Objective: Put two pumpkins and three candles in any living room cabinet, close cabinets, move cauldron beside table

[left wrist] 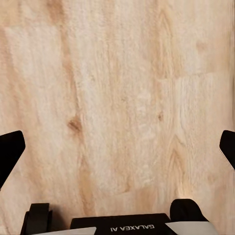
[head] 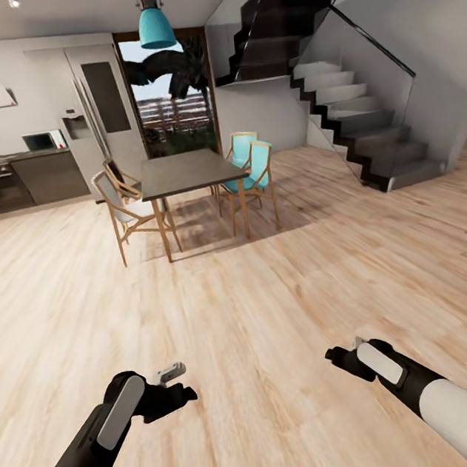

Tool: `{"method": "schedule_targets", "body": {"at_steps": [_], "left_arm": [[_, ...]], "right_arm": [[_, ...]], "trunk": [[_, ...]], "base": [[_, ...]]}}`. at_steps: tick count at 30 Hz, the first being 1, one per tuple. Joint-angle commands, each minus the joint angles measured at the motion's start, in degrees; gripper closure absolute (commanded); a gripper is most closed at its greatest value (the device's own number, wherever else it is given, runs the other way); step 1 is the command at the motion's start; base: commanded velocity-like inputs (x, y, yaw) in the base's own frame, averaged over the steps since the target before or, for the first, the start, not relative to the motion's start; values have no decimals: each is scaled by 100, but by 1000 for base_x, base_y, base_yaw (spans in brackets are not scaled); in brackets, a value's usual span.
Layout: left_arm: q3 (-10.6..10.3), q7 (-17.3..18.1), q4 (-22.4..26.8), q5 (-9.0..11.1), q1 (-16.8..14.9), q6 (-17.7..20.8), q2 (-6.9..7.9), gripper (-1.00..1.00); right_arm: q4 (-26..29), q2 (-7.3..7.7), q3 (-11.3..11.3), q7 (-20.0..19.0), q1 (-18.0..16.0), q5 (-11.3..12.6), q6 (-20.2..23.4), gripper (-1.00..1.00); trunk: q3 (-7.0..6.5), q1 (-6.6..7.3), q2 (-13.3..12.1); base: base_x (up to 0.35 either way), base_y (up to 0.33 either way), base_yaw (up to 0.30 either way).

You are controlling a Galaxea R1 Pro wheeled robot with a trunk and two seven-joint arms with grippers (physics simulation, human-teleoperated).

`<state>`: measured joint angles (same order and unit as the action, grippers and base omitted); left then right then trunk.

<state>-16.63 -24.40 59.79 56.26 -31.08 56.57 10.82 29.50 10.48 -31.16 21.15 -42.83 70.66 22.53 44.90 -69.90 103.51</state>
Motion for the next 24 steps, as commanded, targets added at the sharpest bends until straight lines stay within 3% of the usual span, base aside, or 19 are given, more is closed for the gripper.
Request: {"method": "schedule_targets", "body": {"at_steps": [1,24], "left_arm": [[-15,-58,9,61,-3,3,10,-100],[-7,-56,7,61,-3,3,17,-100]], "right_arm": [[12,3,-39,42,-6,39,6,-100],[12,22,-39,37,-6,64,6,-100]], "trunk": [[6,-3,3],[6,-3,3]], "base": [[337,0,-287],[337,0,-287]]}}
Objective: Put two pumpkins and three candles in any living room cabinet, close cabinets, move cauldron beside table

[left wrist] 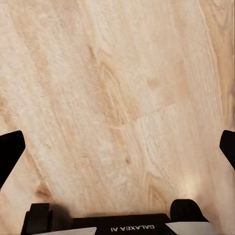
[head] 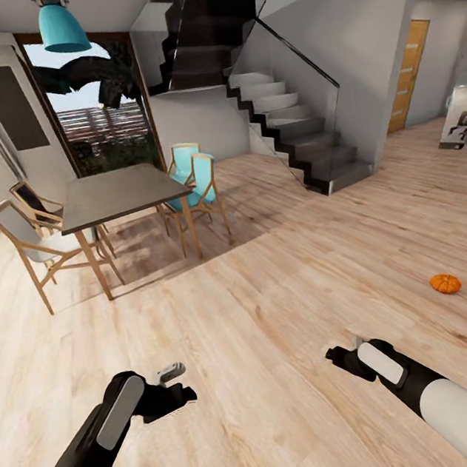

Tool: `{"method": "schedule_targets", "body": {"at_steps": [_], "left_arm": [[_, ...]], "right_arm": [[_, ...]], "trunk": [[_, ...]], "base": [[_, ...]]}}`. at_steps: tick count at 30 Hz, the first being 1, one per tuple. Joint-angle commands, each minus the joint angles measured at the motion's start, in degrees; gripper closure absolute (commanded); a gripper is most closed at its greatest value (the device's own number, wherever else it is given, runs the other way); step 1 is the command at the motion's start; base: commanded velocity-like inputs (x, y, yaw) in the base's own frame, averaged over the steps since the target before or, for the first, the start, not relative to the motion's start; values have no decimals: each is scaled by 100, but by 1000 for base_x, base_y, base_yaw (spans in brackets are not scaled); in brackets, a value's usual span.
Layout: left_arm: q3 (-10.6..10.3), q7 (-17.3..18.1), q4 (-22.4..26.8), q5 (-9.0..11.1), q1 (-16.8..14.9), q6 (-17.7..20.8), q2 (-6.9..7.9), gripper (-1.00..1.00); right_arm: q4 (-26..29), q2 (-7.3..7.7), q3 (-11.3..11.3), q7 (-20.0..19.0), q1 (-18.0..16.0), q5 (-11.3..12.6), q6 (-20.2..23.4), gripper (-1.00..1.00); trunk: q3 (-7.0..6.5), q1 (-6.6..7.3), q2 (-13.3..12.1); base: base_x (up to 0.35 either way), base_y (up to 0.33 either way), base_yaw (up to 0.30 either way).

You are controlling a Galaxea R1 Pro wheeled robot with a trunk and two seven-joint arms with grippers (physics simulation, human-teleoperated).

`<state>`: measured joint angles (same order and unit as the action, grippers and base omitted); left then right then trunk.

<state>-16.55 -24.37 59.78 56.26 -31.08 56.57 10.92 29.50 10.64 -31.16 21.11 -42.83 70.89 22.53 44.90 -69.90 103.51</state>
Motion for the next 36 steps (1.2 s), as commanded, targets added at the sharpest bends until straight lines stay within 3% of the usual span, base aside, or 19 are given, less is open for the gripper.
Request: {"method": "schedule_targets", "body": {"at_steps": [1,36], "left_arm": [[-15,-59,8,60,-3,3,7,-100],[-15,-59,-63,52,-3,3,6,-100]], "right_arm": [[12,5,-39,33,-6,48,5,-100],[3,-2,-31,-69,-6,42,14,-100]], "trunk": [[6,-3,3],[6,-3,3]], "base": [[337,0,-287],[337,0,-287]]}}
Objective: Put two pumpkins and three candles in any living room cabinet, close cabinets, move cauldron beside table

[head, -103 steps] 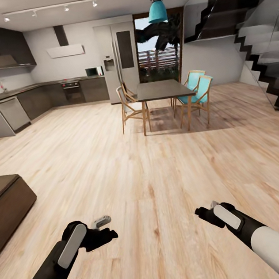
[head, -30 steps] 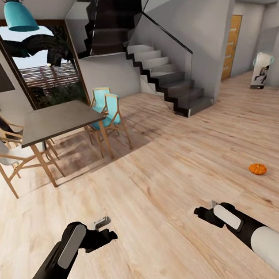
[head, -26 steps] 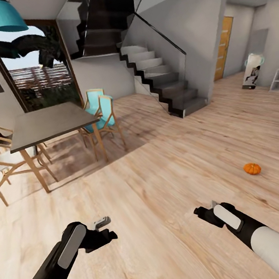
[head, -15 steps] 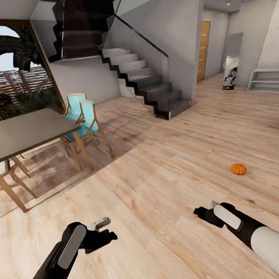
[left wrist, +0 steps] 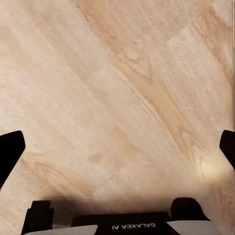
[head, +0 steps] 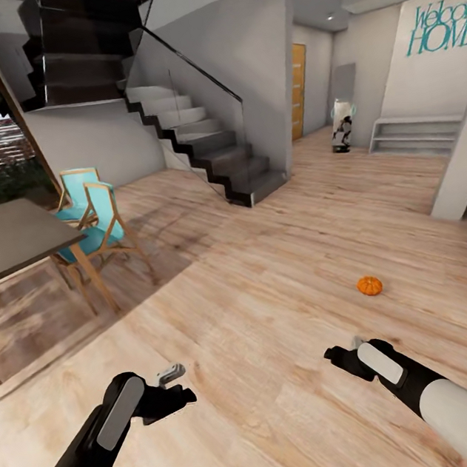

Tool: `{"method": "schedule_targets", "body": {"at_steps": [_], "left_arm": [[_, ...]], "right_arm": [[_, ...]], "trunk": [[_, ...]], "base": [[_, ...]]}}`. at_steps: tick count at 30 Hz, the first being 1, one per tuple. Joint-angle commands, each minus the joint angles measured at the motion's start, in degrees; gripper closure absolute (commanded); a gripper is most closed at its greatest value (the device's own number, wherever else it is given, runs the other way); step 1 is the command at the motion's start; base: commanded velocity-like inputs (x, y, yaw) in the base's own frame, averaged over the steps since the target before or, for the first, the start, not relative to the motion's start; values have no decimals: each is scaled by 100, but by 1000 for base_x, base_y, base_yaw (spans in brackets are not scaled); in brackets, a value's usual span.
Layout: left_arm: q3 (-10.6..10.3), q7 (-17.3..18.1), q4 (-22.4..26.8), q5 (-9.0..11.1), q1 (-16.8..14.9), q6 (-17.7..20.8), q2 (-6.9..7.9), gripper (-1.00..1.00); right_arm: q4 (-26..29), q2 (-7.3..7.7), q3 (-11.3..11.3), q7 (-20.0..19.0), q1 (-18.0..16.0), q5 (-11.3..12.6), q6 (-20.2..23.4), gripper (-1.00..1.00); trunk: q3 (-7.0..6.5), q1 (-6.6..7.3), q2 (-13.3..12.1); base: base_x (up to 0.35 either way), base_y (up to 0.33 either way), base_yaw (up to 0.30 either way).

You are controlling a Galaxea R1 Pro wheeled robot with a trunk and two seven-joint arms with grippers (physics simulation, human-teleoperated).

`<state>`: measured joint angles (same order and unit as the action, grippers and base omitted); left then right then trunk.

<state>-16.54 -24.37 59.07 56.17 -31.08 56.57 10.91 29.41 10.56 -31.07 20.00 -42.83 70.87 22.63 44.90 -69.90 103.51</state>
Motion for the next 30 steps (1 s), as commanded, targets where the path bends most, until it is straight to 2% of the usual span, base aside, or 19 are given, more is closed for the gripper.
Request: {"method": "schedule_targets", "body": {"at_steps": [1,8,22,30], "left_arm": [[-16,-61,8,60,-3,3,5,-100],[-16,-59,8,53,-3,2,13,-100],[-16,-59,8,52,-3,0,8,-100],[-16,-59,8,52,-3,-1,7,-100]], "right_arm": [[15,7,-39,43,-6,43,5,-100],[18,9,-38,40,-6,75,5,-100],[20,15,-30,39,-6,104,5,-100],[17,15,-22,39,-6,111,5,-100]], "trunk": [[6,-3,3],[6,-3,3],[5,-3,3],[-9,-3,3]], "base": [[337,0,-287],[337,0,-228],[337,0,-13],[337,0,-218]]}}
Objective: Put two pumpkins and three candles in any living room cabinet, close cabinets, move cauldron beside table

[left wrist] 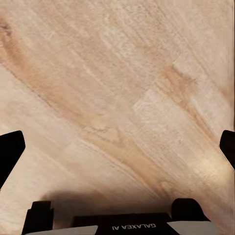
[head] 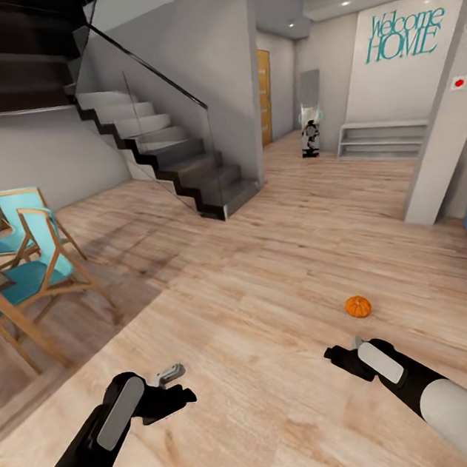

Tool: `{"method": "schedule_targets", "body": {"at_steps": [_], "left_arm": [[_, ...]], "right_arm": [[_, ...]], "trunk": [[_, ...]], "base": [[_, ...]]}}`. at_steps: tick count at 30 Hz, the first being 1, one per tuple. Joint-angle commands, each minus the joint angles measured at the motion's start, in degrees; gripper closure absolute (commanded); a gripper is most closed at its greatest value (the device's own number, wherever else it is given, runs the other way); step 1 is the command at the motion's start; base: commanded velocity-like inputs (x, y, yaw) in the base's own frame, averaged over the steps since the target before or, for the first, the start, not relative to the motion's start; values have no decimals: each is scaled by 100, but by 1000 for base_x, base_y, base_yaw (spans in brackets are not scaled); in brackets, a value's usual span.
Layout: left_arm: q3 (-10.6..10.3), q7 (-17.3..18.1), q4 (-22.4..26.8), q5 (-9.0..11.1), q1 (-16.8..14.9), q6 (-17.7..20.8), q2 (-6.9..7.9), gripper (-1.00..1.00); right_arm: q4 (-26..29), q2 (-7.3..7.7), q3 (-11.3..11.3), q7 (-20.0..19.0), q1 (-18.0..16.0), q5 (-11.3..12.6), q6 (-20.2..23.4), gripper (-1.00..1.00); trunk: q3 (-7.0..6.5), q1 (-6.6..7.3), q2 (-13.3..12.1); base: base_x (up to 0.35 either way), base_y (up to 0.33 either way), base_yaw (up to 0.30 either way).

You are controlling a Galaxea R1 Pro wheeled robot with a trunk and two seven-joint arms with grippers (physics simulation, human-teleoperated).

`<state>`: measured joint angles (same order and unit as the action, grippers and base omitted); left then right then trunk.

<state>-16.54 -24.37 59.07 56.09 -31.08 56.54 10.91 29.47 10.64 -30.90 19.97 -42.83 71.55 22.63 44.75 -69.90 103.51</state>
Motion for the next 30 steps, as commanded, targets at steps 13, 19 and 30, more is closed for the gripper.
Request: {"method": "schedule_targets", "body": {"at_steps": [13,19,30], "left_arm": [[-16,-59,8,60,-3,6,8,-100],[-16,-59,8,60,-3,5,9,-100],[-16,-59,8,60,-3,4,8,-100]], "right_arm": [[15,7,-39,41,-6,35,4,-100],[12,6,-33,42,-6,44,4,-100],[7,6,-24,42,-6,46,4,-100]], "trunk": [[-16,-3,3],[-19,-3,3],[-51,-3,3]], "base": [[337,0,-230],[337,0,-54],[337,5,-253]]}}
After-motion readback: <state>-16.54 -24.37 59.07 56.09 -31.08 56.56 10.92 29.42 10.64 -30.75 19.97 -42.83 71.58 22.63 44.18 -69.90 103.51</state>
